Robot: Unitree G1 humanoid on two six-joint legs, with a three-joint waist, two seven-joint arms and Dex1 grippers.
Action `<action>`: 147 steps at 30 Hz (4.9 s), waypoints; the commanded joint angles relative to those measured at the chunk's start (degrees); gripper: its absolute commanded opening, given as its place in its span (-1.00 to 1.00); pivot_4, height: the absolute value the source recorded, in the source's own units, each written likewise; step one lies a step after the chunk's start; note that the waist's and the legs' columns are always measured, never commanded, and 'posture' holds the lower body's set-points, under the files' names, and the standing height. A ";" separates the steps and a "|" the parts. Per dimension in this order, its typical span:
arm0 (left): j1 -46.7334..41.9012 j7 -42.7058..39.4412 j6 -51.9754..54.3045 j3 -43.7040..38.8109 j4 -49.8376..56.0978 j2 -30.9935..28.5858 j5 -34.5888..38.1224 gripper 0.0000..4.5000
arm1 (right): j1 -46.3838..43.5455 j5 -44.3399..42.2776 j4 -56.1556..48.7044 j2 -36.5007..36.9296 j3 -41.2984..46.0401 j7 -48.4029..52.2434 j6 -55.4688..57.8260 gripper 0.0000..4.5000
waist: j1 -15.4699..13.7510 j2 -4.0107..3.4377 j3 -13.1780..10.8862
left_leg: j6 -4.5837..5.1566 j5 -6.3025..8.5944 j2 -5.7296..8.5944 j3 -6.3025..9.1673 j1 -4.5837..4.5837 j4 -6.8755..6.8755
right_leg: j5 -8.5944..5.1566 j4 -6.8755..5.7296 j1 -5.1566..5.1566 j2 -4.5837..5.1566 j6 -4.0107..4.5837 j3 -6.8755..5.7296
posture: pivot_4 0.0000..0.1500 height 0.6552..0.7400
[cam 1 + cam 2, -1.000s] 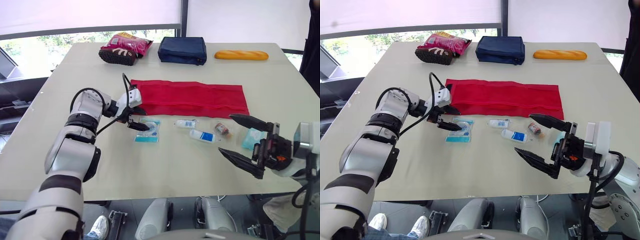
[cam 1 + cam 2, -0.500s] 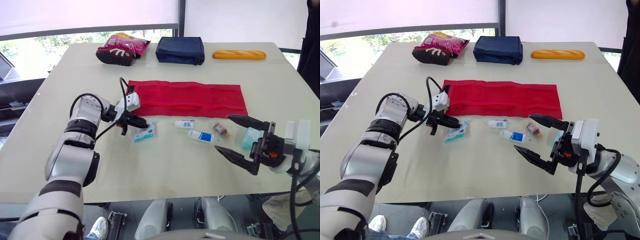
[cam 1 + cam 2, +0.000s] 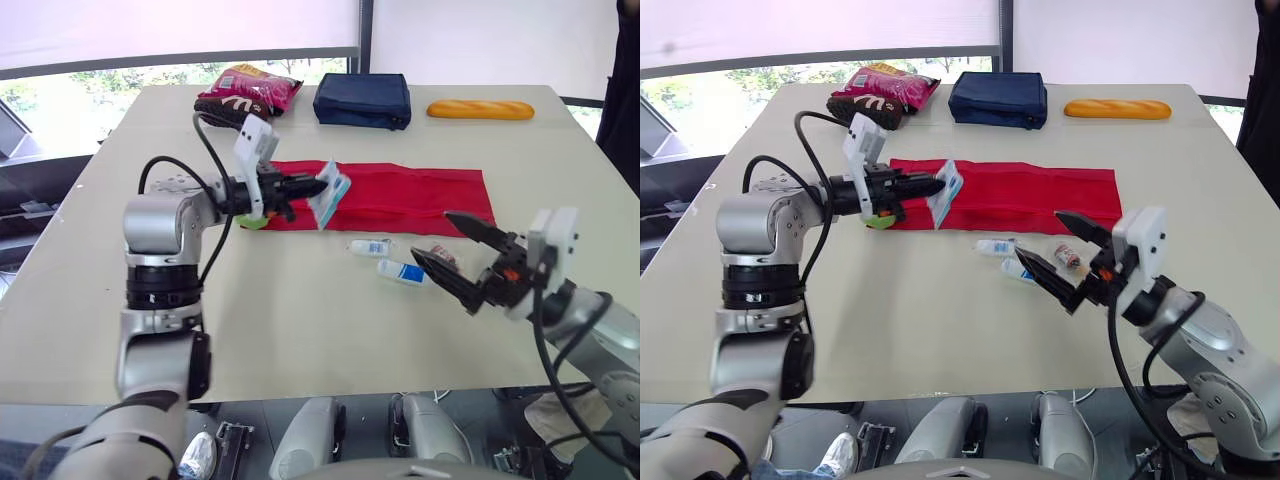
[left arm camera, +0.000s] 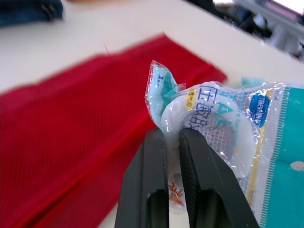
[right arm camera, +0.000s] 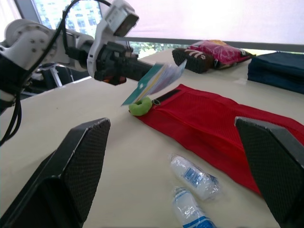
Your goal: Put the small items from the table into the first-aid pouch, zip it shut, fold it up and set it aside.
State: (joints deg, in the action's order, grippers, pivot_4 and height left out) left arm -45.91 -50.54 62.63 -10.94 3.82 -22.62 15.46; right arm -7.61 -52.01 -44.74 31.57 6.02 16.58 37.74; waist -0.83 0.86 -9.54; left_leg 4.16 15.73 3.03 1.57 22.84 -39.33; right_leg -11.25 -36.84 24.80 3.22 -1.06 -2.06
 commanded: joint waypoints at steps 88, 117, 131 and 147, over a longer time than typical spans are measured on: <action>-11.20 -4.78 -86.34 26.07 -76.12 -12.21 -32.64 0.33 | 1.17 -21.95 2.05 7.72 8.43 -11.32 9.22 -0.93 | -0.67 0.10 0.04 | 0.41 0.24 0.08 -0.15 -0.03 0.10 | 0.11 0.09 -0.04 0.11 -0.18 -0.01 | 1.00 0.99; 11.80 -1.79 -72.48 12.50 -30.49 -14.23 -16.55 -0.22 | 0.69 -23.05 2.26 8.07 7.49 -12.19 9.04 -0.93 | -1.03 -0.37 0.39 | 0.51 0.31 0.07 -0.20 -0.01 0.07 | 0.11 0.15 -0.01 0.18 -0.17 0.08 | 1.00 0.99; 0.99 10.42 -79.00 20.62 -48.17 -11.14 -28.82 0.18 | -0.28 -22.26 2.83 7.56 6.67 -12.11 8.69 -0.93 | -1.41 -0.29 0.36 | 0.51 0.31 0.11 -0.20 0.00 0.07 | 0.13 0.13 -0.02 0.16 -0.19 0.07 | 1.00 0.99; -2.33 4.15 -81.83 20.89 -54.42 -10.05 -26.38 -0.97 | 1.21 -22.00 2.16 8.51 7.52 -12.37 8.05 -0.93 | -1.29 -0.28 0.35 | 0.52 0.31 0.12 -0.20 -0.01 0.06 | 0.14 0.12 -0.02 0.15 -0.22 0.06 | 1.00 0.99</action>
State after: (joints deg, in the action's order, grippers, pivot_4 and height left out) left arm -48.39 -43.66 -18.63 10.91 -52.64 -31.56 -12.80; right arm -6.40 -73.82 -40.65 39.33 11.97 3.96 46.91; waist -2.12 0.58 -9.19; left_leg 4.68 16.04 3.15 1.37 22.84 -39.27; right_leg -11.11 -36.72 24.78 3.37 -1.27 -2.00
